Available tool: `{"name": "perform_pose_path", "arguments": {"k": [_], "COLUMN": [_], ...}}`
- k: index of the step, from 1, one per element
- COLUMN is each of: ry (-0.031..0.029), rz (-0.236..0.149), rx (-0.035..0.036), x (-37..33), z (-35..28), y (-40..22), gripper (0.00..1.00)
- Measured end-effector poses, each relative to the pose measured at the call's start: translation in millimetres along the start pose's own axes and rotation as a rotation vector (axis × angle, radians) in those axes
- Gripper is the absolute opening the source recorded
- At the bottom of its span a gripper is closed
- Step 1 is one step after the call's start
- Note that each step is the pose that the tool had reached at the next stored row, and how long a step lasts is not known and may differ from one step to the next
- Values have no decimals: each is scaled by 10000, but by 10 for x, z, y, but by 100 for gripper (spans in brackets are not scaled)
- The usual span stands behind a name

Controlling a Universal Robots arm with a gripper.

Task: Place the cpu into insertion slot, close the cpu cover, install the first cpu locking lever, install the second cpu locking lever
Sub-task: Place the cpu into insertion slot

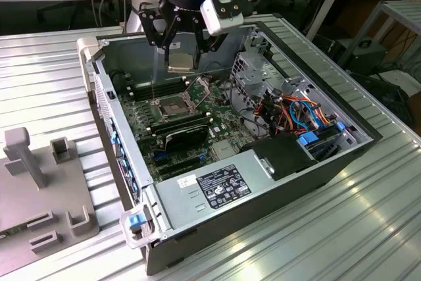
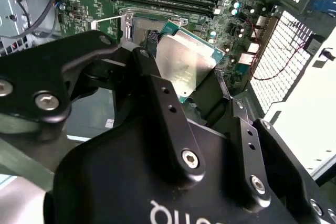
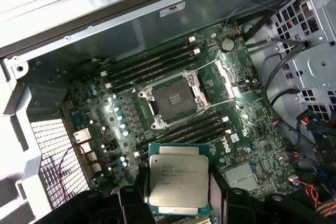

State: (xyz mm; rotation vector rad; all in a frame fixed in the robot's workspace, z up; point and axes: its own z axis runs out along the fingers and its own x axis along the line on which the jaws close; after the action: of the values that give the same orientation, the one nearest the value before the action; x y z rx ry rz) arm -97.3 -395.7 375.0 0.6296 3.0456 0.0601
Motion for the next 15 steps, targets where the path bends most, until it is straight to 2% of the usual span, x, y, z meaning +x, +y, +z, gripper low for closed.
{"name": "perform_pose_path", "arguments": {"k": [4,9,11,13,15], "ry": [-32,-78,-109,-129,-129], "rz": [706,1771,2467,2906,2919], "rx": [16,40,55,65,66], "x": [-4,-6,-8,-7,-8], "z": [38,90,121,136,137], "y": [0,0,-1,3,5], "gripper": [55,55,55,55,55]}}
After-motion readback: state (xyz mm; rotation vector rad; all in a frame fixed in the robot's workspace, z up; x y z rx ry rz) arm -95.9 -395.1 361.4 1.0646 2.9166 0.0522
